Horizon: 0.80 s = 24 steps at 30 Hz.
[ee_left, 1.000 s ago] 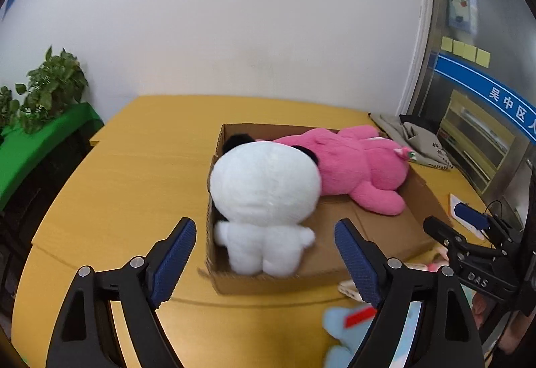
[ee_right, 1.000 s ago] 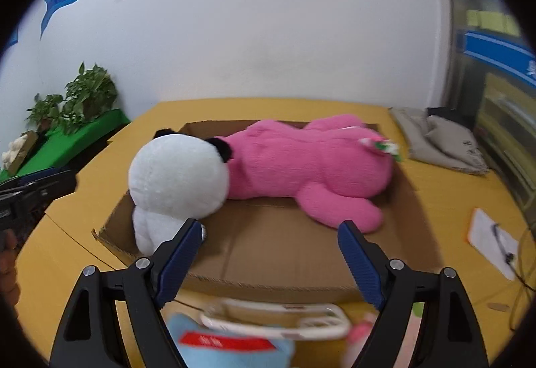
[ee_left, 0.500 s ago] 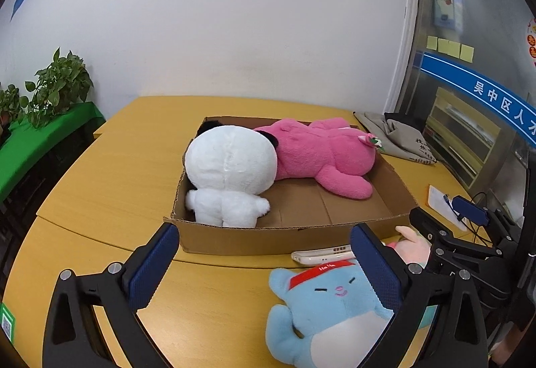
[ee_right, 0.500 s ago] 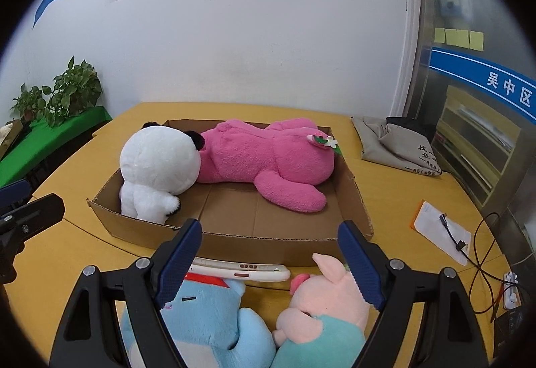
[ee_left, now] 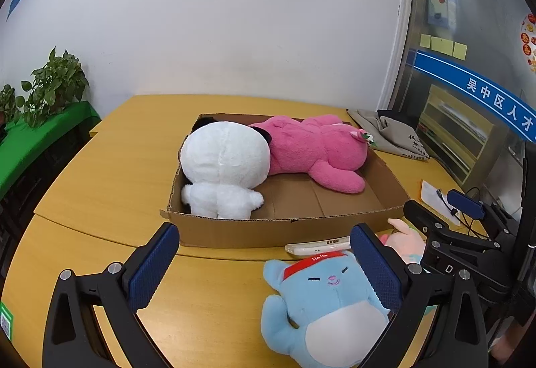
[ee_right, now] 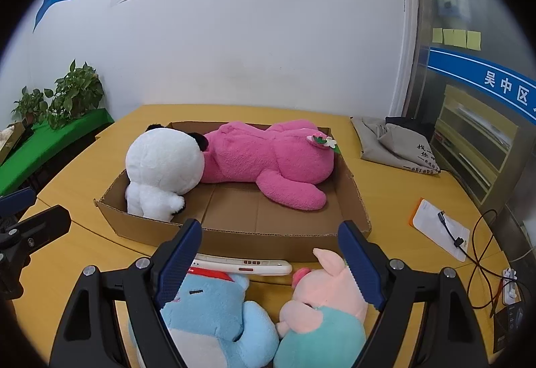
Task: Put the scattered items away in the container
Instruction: 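Withdraw both grippers and move toward the blue plush cat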
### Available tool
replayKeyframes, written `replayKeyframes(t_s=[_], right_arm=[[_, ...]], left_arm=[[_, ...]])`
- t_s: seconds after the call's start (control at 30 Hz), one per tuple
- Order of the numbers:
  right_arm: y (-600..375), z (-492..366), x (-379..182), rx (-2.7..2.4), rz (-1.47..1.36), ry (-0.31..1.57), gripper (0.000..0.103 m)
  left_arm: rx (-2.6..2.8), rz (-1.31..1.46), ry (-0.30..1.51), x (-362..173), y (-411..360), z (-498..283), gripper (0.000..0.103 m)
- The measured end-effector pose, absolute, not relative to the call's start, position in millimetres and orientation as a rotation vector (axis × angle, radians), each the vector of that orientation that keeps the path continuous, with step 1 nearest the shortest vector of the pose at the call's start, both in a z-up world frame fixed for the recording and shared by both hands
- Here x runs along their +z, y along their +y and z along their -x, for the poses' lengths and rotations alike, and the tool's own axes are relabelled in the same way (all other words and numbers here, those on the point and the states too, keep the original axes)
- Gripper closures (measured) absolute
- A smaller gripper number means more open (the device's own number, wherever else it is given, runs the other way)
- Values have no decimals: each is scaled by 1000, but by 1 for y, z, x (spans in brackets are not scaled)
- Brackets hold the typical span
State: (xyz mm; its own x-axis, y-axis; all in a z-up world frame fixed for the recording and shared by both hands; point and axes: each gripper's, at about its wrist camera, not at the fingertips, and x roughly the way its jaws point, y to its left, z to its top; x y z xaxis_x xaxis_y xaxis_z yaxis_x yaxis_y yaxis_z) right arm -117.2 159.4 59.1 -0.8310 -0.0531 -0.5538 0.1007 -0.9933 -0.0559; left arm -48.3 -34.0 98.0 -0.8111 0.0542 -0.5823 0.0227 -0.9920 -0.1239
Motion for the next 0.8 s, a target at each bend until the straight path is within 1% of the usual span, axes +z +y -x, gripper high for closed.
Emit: replayKeyframes(t_s=[0.8], right_arm=[[166, 119, 51, -2921, -919, 116, 20]], left_arm=[[2920, 1004, -210, 86, -27, 53, 0]])
